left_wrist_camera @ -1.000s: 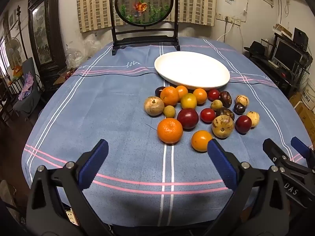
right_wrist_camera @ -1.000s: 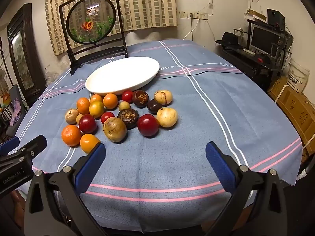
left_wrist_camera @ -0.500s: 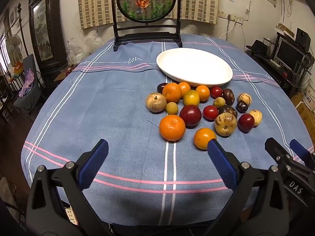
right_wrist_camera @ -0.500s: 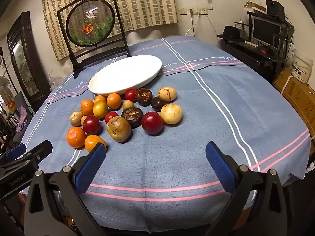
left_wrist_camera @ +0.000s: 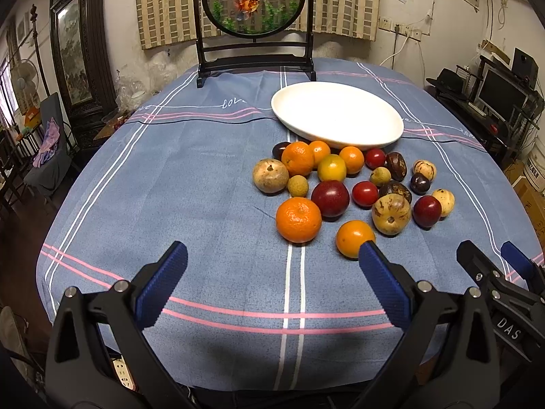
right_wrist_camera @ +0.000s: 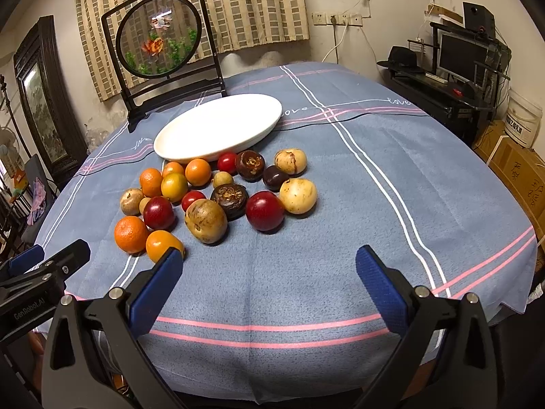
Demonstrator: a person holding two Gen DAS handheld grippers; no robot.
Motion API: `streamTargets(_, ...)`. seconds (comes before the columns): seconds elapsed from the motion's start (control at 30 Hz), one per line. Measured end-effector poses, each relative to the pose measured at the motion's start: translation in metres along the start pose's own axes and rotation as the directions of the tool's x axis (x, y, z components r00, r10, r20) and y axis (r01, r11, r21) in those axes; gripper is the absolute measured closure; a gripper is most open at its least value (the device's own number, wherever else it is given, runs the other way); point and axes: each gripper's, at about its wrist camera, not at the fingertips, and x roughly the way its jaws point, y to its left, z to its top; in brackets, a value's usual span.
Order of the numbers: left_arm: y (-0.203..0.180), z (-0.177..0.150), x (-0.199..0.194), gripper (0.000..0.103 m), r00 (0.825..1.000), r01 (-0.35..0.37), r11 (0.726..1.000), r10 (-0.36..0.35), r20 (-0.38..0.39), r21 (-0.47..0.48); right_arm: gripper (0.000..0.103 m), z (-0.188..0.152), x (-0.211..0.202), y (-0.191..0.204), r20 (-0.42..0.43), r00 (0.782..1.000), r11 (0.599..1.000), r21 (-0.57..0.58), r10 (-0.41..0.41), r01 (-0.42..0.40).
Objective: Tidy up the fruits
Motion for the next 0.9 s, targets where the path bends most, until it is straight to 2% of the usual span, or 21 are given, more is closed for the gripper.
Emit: streamTargets(0.9,-0.0010,-0.0023,0.0027,0.002,1.000,0.001,1.000,-0.001,-0.006,0.003,0.001,-0.0017,0.0014,0.0000,-0.014,1.000,1.000,-0.009,0.003,-0.003)
